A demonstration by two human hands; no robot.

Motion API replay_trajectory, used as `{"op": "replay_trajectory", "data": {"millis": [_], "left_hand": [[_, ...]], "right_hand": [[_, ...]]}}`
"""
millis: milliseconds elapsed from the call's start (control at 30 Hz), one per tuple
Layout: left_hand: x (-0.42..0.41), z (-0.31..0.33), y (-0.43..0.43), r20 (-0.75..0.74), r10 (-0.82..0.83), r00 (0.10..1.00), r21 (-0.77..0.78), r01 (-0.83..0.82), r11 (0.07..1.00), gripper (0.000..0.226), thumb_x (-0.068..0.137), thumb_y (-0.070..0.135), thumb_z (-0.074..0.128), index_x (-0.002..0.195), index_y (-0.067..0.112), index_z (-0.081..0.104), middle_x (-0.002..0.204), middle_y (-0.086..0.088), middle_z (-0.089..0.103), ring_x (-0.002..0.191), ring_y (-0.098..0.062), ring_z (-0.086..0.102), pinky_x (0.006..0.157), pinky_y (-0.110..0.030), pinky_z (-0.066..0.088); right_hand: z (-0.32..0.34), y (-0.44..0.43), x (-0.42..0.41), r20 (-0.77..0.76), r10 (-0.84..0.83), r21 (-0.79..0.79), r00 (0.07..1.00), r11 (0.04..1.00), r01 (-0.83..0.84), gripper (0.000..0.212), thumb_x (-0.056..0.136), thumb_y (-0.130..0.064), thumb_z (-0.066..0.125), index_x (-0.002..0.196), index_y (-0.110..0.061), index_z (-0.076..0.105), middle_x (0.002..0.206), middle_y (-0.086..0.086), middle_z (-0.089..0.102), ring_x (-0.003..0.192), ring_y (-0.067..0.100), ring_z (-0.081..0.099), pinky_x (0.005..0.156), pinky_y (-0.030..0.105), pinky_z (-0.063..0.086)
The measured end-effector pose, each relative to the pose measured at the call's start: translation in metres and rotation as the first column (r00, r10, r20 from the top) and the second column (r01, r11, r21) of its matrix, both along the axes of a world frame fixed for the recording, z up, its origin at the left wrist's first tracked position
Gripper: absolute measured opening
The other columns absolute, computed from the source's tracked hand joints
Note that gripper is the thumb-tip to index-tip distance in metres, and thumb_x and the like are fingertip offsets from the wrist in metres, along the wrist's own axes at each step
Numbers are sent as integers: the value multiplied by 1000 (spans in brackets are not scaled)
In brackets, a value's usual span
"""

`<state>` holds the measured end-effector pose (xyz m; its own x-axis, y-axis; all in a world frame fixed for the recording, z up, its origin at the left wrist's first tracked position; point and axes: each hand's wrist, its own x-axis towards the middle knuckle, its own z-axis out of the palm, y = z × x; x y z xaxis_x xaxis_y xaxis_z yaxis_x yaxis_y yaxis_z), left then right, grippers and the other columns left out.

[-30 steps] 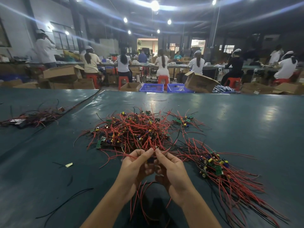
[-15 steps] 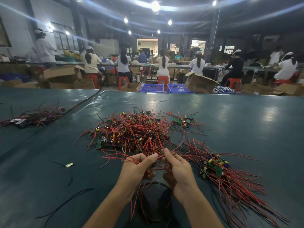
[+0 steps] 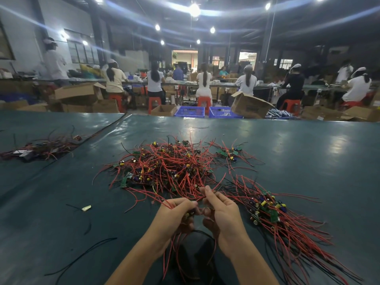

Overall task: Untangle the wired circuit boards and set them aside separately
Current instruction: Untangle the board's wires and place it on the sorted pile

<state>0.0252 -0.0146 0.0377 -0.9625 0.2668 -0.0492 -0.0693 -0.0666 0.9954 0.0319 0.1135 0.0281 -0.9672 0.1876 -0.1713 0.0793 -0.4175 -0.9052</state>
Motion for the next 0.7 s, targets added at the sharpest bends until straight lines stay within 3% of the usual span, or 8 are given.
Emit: {"op": "replay_trajectory", "data": {"millis": [133,267,367,567,700], "left_hand": [[-3,-2,-2,-67,67,996,-29,-69,997,37,91,4,57,57,13,68,56,-7,57,49,-14,53,47,-23,46],[-5,-4,-3,-149,91,985,-144,-113,983,41,89,1,59,52,16,68,52,-9,54,46,-17,49,47,-23,42],[-6,-5,-5,-163,70,984,-162,-97,982,43,89,0,58,49,16,64,52,-11,52,47,-19,47,50,-26,40],[-2,-1,-3,-162,36,986,-126,-57,990,47,88,-5,56,45,12,56,42,-4,45,35,-10,39,39,-18,34],[1,4,-1,-172,17,985,-142,-42,989,46,87,-2,57,44,14,60,59,-19,53,41,-15,39,42,-21,33]], "right_hand": [[0,-5,5,69,151,49,986,987,-154,10,84,-19,74,84,-11,79,84,14,72,75,29,61,68,36,48],[-1,-9,7,128,163,-2,978,986,-164,11,84,-16,69,84,-15,80,80,9,70,73,25,61,69,38,43],[-1,-8,5,118,163,-84,980,985,-153,12,83,-10,69,81,-13,80,86,16,74,73,28,67,73,40,51],[3,-3,5,59,156,-157,986,977,-145,15,83,-5,68,95,-2,77,97,22,74,73,26,72,59,31,59],[5,2,3,66,58,-239,996,970,-41,14,84,2,67,97,-1,71,91,21,75,69,25,74,53,30,59]]}}
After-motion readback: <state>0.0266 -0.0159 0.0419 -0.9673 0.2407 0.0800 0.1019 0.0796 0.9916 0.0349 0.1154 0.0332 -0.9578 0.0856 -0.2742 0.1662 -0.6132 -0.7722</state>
